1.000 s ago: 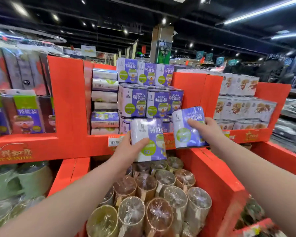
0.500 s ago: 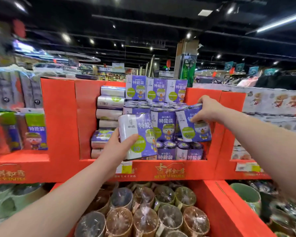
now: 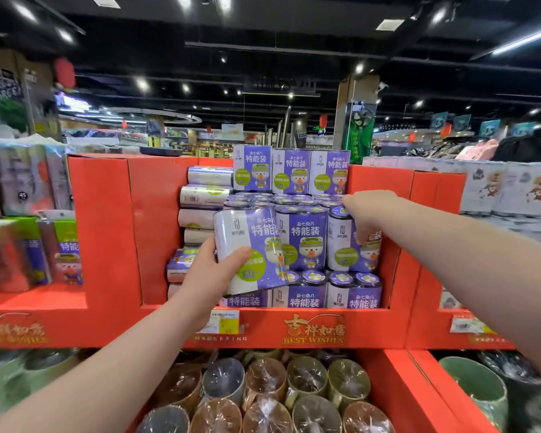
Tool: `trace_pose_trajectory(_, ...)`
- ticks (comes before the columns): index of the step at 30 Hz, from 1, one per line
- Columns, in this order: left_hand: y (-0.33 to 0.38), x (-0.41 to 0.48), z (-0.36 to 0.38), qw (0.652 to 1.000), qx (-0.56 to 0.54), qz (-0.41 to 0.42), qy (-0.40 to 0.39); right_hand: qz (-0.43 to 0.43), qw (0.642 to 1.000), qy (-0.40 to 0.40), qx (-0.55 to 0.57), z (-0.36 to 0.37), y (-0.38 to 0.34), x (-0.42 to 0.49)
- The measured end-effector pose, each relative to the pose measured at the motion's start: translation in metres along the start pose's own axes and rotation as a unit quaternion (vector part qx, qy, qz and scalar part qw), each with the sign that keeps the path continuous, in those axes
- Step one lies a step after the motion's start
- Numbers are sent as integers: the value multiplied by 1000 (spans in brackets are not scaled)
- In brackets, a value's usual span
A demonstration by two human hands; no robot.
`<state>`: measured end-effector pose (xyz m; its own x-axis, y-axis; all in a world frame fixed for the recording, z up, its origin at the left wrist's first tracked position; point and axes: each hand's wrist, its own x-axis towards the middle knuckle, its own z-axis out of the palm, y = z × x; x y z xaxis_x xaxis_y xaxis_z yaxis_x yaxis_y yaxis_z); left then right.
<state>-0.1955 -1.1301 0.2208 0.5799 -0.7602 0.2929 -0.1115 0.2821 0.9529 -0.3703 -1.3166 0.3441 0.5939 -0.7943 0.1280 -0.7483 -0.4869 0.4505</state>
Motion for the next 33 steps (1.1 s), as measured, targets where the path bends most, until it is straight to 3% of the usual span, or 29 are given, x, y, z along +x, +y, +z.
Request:
trace_pose_trajectory(8, 2, 1, -2, 1000, 5, 2, -6, 0, 998, 54, 34, 14, 11, 10)
trace_pose_trajectory(15, 1, 2, 3, 1000, -8, -9, -8, 13, 999, 43, 27, 19, 2, 11)
trace_pose_trajectory(17, 2, 5, 5, 1000, -16, -7, -10, -37, 987, 92, 129, 13, -2, 9)
trace_pose_trajectory(18, 4, 7, 7, 1000, -17, -3, -14, -67, 963, 129, 228, 6, -6, 6)
trace_pose_trajectory(20, 9, 13, 11, 1000, -15, 11, -17, -100, 880, 149, 440, -12, -19, -5)
trace_pose_trajectory(22, 17, 19, 17, 1000, -10, 26, -13, -122, 802, 37, 583, -27, -34, -17)
trace_pose_trajectory(25, 32, 30, 25, 999, -3, 45, -28, -168, 749, -37, 640, -32, -47, -17)
trace_pose_trajectory(29, 50, 48, 22, 995, 60, 74, -11, -162, 686, 11, 709, -45, -39, 5)
trace_pose_trajectory(33, 54, 73, 6, 953, 268, 94, 103, -100, 665, 85, 736, -57, -30, 37)
